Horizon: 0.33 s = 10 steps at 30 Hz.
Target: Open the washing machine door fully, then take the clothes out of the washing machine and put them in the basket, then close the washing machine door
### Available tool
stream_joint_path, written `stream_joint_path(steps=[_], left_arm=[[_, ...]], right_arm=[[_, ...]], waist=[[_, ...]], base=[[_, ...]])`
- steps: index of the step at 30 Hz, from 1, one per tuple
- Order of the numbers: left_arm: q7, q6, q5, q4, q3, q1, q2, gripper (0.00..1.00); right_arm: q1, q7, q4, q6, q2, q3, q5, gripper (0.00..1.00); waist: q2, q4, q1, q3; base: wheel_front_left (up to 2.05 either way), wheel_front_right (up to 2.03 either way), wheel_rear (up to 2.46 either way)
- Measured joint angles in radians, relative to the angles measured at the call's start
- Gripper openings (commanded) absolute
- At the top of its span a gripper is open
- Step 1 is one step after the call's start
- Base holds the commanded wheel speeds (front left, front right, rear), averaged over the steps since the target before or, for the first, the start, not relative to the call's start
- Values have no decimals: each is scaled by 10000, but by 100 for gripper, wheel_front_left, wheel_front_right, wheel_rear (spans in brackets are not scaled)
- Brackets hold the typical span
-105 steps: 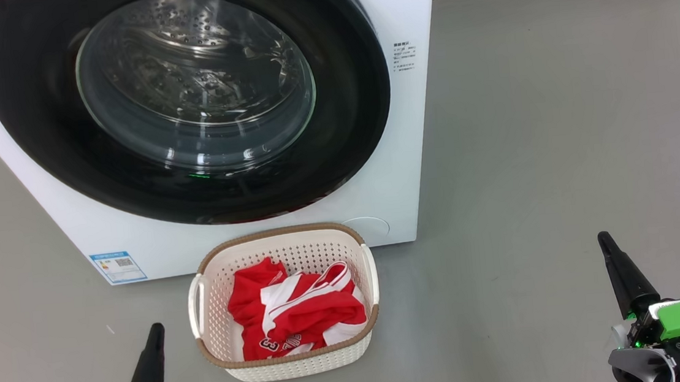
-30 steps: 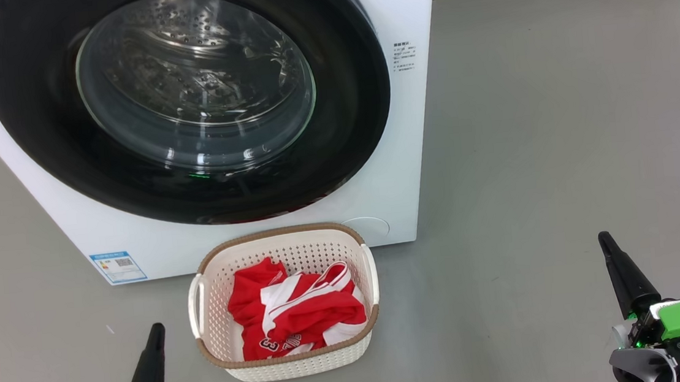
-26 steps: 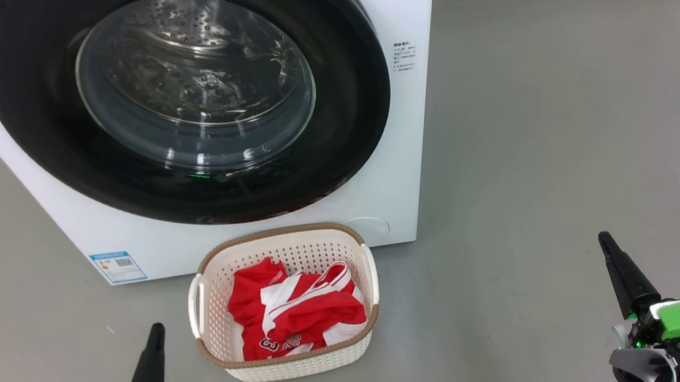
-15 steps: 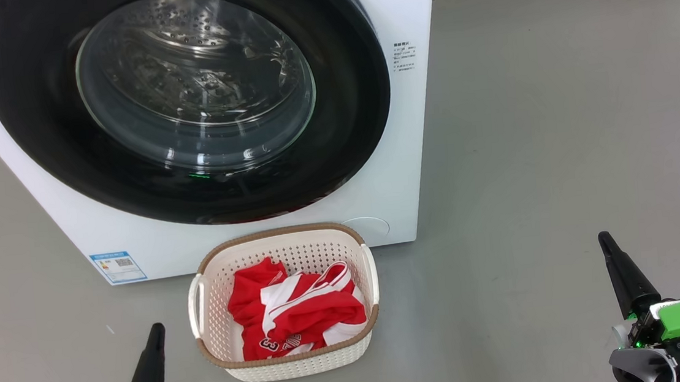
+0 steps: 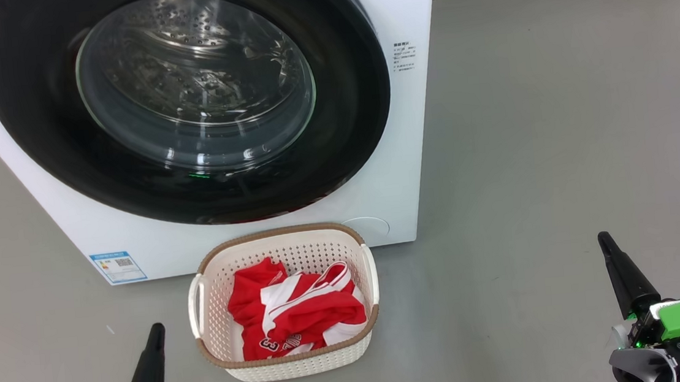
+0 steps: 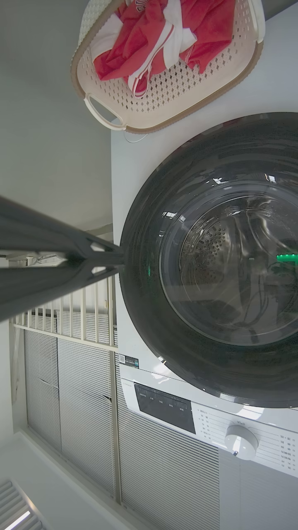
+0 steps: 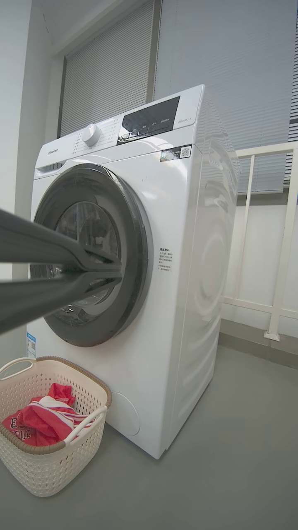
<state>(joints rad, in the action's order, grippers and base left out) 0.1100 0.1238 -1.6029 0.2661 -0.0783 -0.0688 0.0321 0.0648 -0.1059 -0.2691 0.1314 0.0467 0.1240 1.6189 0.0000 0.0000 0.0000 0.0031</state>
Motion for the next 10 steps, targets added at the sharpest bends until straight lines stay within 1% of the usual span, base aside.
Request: stream_joint_path(steps=[10], left_arm=[[0, 0, 0, 0, 0, 0, 0, 0]], right_arm=[[0, 0, 0, 0, -4, 10, 0, 0]], waist=[[0, 0, 0, 0]], base=[[0, 0, 0]])
